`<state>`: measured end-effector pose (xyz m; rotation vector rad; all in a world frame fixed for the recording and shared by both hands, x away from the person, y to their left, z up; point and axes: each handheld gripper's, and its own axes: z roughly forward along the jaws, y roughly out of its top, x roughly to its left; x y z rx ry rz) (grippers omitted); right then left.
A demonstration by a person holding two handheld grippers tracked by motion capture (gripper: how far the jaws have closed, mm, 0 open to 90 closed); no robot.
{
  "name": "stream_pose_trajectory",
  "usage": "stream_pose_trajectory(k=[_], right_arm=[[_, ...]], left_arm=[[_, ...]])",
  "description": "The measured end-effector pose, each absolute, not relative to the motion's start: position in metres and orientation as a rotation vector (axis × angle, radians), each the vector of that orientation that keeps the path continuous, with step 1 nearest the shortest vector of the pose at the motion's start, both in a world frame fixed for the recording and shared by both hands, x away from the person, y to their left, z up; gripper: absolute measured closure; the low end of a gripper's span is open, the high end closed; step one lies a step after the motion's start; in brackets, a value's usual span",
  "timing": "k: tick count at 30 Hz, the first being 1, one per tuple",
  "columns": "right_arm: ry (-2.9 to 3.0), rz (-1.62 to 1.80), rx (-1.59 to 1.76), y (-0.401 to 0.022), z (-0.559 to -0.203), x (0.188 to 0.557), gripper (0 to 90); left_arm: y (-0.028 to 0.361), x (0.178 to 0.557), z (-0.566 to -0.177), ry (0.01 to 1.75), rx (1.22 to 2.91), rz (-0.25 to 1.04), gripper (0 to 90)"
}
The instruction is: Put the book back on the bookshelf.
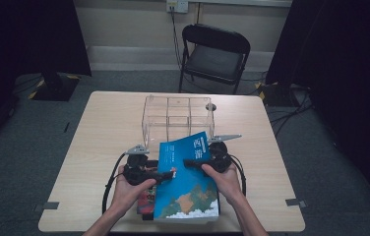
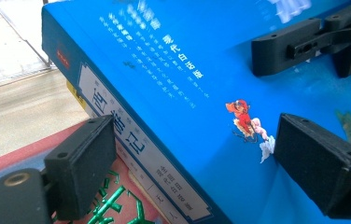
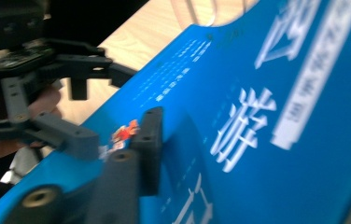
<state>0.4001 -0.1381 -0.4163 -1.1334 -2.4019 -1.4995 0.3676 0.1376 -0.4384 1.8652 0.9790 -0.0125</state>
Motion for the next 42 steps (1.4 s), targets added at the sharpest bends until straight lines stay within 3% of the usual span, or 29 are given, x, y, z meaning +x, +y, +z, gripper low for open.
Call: stream_pose_trajectory(k=[6,22,42], right_arm=[[-2.454,-1.567,-1.118,-0.138,-0.413,0.392,76.3],[-2.453,-1.72,-1.093,-0.142,-0.4,0.377,78.8],[-2.45,-1.857,-0.988,-0.144,-0.389,0.367,79.5]], left_arm=[[0.141,0.371,-0.439,0.979,1.852,-0.041,13.5],[0.144,0.372,-0.427,0.957,1.829,-0.043,16.4],[0.144,0.375,-0.424,0.912,1.764,-0.205,23.7]])
